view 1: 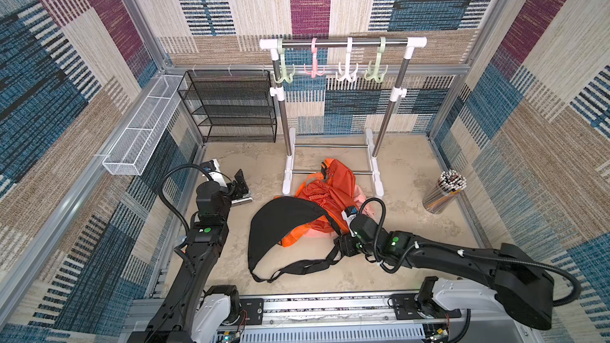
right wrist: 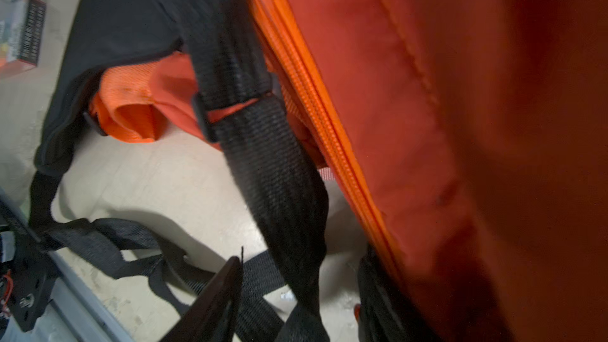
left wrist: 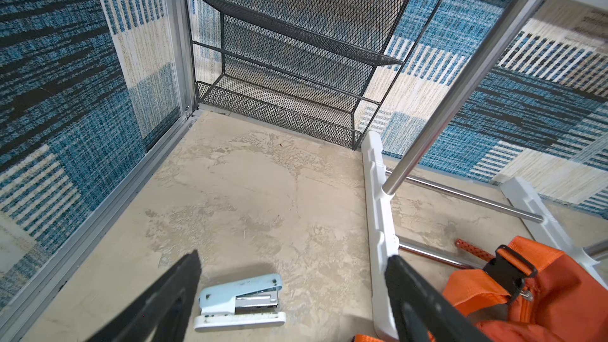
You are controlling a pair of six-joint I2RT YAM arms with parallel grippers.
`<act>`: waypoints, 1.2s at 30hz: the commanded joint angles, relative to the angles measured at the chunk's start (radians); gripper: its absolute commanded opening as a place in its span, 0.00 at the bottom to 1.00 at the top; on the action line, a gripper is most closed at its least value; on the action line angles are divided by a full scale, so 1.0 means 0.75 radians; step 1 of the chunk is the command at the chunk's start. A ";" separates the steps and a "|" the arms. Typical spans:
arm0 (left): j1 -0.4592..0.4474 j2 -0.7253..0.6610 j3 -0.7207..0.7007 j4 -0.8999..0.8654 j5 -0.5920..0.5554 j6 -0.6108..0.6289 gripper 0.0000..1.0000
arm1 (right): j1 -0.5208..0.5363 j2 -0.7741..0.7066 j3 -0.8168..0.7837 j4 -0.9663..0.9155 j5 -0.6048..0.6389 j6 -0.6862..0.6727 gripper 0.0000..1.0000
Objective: Hang the bag on a hook
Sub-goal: Pick up the bag from the bag.
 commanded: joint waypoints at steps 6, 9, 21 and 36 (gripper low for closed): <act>0.001 -0.058 0.036 -0.181 0.191 0.003 0.91 | 0.003 0.126 0.082 0.186 0.098 0.005 0.33; -0.003 -0.038 0.090 -0.321 0.374 0.061 0.85 | 0.001 0.138 0.126 0.217 0.102 -0.036 0.12; -0.681 -0.130 0.037 -0.648 0.431 0.096 0.78 | -0.012 0.093 0.599 0.093 0.087 -0.278 0.00; -1.128 0.233 -0.089 0.046 -0.213 -0.007 0.84 | -0.015 0.091 0.718 0.110 -0.055 -0.288 0.00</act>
